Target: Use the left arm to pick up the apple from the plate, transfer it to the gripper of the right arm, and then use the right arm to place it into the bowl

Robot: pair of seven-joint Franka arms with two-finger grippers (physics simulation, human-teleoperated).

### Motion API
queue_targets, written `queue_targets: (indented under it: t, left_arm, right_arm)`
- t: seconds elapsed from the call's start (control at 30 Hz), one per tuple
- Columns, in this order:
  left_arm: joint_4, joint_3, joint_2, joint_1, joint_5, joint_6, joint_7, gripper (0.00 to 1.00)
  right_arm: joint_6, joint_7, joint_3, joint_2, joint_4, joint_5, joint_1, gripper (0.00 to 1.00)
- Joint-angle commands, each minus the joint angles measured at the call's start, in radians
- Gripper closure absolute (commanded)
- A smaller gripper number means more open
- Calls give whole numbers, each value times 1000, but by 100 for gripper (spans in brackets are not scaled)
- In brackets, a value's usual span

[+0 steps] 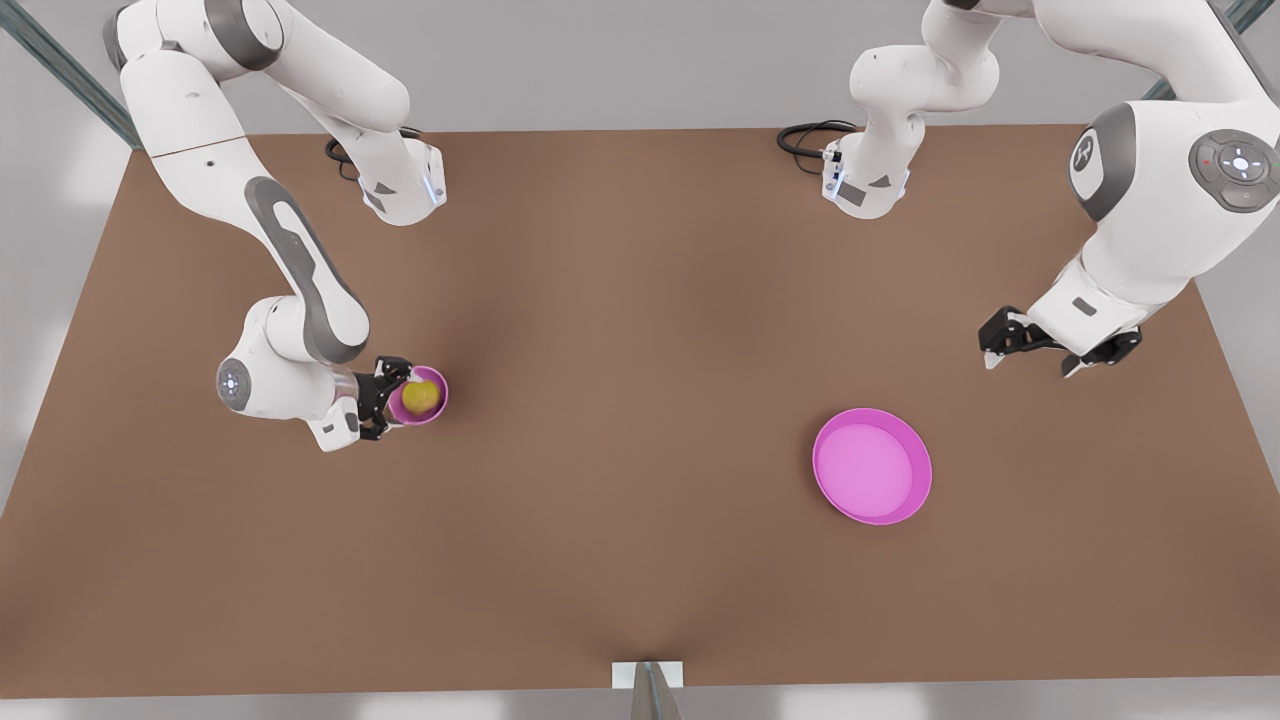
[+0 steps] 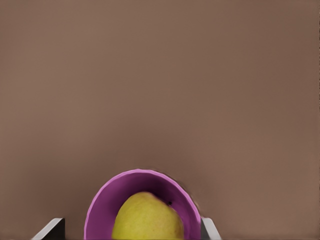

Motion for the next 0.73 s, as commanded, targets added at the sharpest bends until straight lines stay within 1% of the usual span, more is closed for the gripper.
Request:
queue_targets:
  t: [0.0, 0.03, 0.1, 0.13, 0.17, 0.2, 0.27, 0.3, 0.33, 0.37, 0.4, 0.43, 0.47, 0.5, 0.53, 0.57, 0.6, 0.67, 0.7]
  left_arm:
    - [0, 0, -1, 0, 0, 0, -145, 0]
    - [0, 0, -1, 0, 0, 0, -145, 0]
    - [2, -2, -1, -1, 1, 0, -146, 0]
    - [2, 0, -1, -1, 1, 0, -146, 0]
    - [0, -2, -1, -1, 1, 0, -146, 0]
    - [0, -2, -1, -3, 1, 0, -146, 0]
    - [0, -2, -1, -8, 1, 3, -141, 0]
    - [0, -2, -1, -14, -2, 4, -143, 0]
    - [0, -2, -1, -14, -5, 4, -143, 0]
    - [-3, 0, -1, -14, -5, 0, -145, 0]
    - [-4, -2, -1, -12, -6, -2, -143, 0]
    - [-4, 0, -3, -14, -22, -2, -143, 0]
    - [-4, 0, -1, -14, -25, -2, -141, 0]
    - [-4, 0, -1, -17, -19, 0, -140, 0]
    - [-4, 0, -1, -21, -16, 3, -138, 0]
    - [-1, 0, -1, -23, -19, 3, -148, 0]
    - [0, -2, -1, -23, -16, 3, -148, 0]
    - [2, 0, -1, -43, -11, 4, -143, 0]
    - [2, 0, -1, -43, -11, 4, -143, 0]
  right_arm:
    - [9, 9, 0, -2, 5, -4, -1, 0]
    - [-5, 46, 2, -17, 24, -4, -5, 0]
    - [-110, 184, 2, -43, 94, -5, -2, 0]
    - [-207, 342, 2, -43, 210, -80, -2, 0]
    - [-345, 584, 20, -43, 365, -132, 1, 0]
    - [-425, 762, 40, -40, 484, -211, 2, 0]
    - [-443, 898, 94, -48, 629, -321, -5, 0]
    - [-478, 910, 80, -46, 740, -323, -16, 0]
    - [-498, 948, 76, -50, 772, -369, -19, 0]
    - [-521, 959, 80, -57, 772, -390, -25, 0]
    - [-578, 1037, 80, -100, 748, -390, -22, 0]
    - [-624, 1076, 57, -112, 755, -390, -12, 0]
    - [-664, 1086, -305, -181, 752, -381, 328, 0]
    - [-664, 1086, -636, -267, 662, -266, 579, 0]
    - [-626, 1088, -653, -341, 554, -263, 587, 0]
    - [-644, 1123, -648, -341, 553, -266, 577, 0]
    - [-669, 1146, -623, -341, 556, -264, 550, 0]
    - [-692, 1160, -557, -281, 600, -266, 501, 0]
    - [-696, 1174, -563, -277, 636, -266, 501, 0]
